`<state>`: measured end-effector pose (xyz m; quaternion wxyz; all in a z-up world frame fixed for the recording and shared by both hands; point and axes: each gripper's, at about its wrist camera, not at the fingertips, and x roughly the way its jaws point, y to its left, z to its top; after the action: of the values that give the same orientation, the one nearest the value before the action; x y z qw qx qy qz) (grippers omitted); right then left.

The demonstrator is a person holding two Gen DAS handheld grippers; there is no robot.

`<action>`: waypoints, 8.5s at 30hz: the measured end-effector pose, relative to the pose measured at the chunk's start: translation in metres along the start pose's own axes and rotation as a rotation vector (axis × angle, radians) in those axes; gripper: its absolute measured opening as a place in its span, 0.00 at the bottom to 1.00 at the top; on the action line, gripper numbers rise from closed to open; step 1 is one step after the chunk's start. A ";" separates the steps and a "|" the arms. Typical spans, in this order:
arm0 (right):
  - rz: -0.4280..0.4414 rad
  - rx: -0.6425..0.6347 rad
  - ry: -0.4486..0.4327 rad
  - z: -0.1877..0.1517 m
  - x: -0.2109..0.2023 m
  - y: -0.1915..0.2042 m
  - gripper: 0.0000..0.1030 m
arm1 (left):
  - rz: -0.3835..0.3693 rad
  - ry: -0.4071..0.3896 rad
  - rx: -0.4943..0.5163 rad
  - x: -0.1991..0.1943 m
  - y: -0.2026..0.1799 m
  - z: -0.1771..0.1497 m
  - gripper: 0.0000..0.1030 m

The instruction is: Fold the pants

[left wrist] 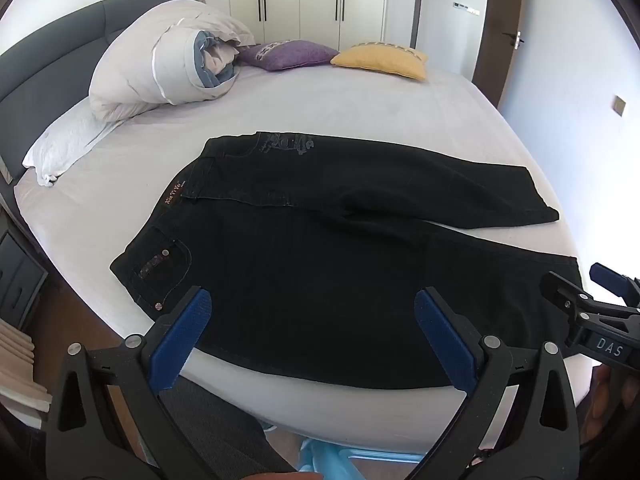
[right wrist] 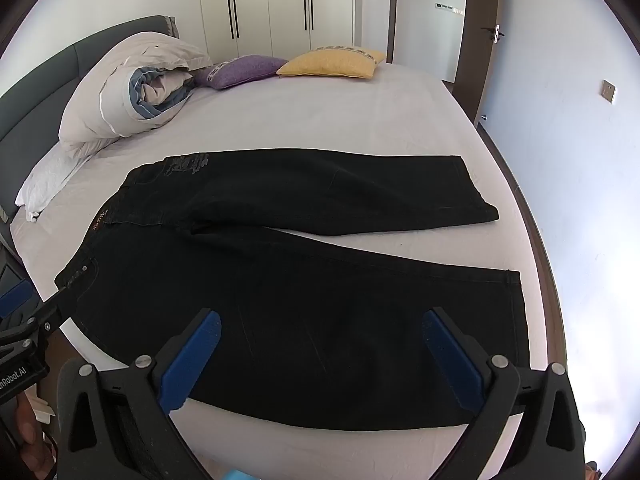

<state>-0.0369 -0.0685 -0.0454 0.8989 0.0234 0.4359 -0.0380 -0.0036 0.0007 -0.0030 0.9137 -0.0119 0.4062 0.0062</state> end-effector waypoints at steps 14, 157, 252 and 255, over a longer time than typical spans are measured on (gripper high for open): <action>0.001 0.000 0.004 -0.003 0.002 0.004 1.00 | -0.055 0.009 -0.020 0.002 0.002 0.000 1.00; 0.340 -1.464 -0.104 0.003 0.145 0.208 0.03 | -0.182 0.172 0.648 0.196 0.170 0.024 0.06; 0.534 0.296 0.043 0.105 0.136 -0.075 0.67 | -0.557 0.286 0.055 0.306 0.039 0.057 0.41; 0.535 0.301 0.073 0.106 0.152 -0.066 0.67 | -0.621 0.312 -0.073 0.333 0.062 0.046 0.31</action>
<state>0.1341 -0.1491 -0.1001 0.8471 0.2716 0.4359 0.1367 0.2521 0.0642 -0.2204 0.7977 -0.1685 0.5176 -0.2595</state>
